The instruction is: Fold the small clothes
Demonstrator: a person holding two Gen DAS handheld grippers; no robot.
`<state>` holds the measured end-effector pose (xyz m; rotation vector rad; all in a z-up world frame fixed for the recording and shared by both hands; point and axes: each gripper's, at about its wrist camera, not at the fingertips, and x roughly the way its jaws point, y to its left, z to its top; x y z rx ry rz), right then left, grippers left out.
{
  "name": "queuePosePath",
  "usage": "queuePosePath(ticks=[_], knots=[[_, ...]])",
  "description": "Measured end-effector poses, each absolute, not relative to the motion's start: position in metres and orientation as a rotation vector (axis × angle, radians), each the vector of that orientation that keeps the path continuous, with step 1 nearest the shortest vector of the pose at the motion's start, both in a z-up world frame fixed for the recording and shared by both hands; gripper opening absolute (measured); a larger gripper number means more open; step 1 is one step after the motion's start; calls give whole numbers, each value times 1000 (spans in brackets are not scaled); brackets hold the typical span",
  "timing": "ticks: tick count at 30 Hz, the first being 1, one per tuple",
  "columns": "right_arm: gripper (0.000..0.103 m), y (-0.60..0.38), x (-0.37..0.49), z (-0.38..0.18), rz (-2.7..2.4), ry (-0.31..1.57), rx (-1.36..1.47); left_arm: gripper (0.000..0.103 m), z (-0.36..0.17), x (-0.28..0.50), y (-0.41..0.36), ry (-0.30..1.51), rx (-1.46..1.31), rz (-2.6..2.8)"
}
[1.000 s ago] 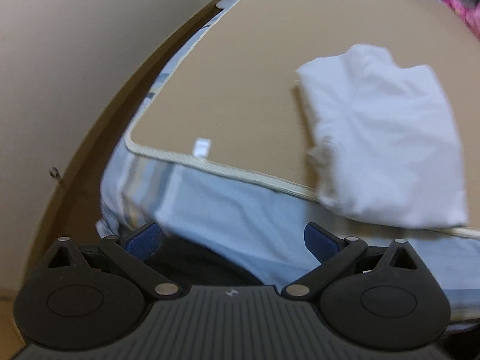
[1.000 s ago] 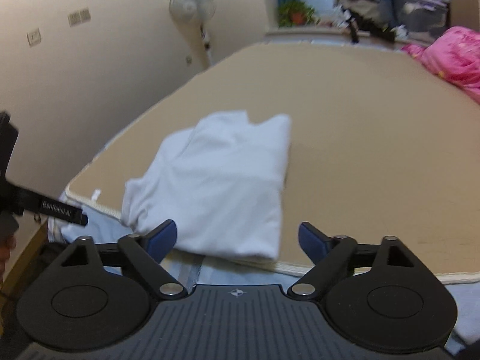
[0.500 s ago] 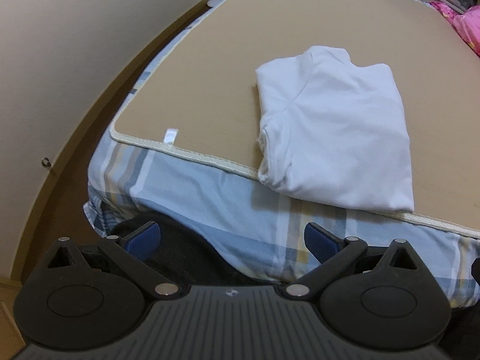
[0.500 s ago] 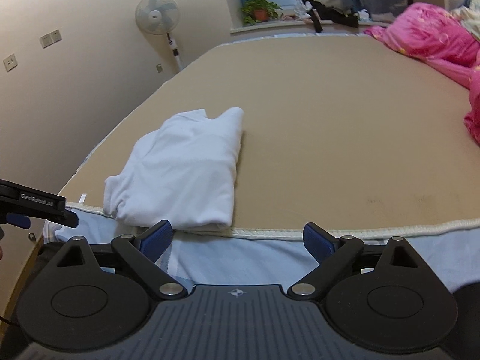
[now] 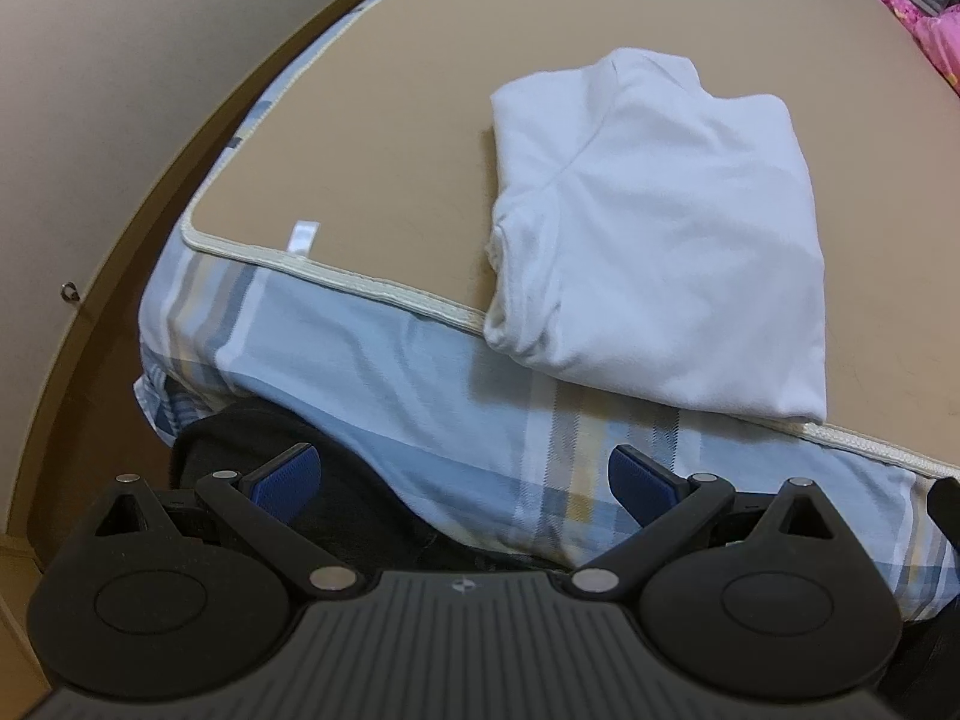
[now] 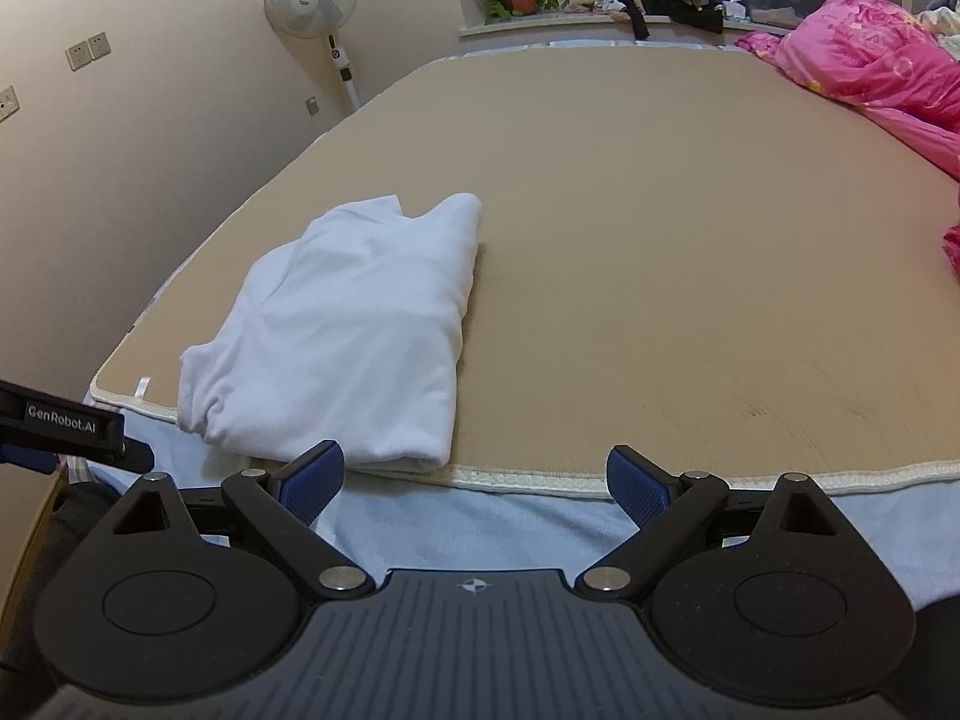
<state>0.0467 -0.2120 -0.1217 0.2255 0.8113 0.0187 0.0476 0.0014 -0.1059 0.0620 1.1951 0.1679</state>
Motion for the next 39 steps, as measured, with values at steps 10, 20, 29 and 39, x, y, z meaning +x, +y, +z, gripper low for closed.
queuePosePath(ticks=[10,20,29,39], knots=[[95,-226,73,-137,-7,858,235,102,-133,72,-6,1224,-13,158],[95,-236,107,-146,-15,882,231,102,-170,90,13,1280,-211,177],[95,-245,145,-150,5,905,236,102,-185,103,15,1293,-220,187],[98,-275,245,-158,93,893,380,102,-191,115,31,1252,-368,160]])
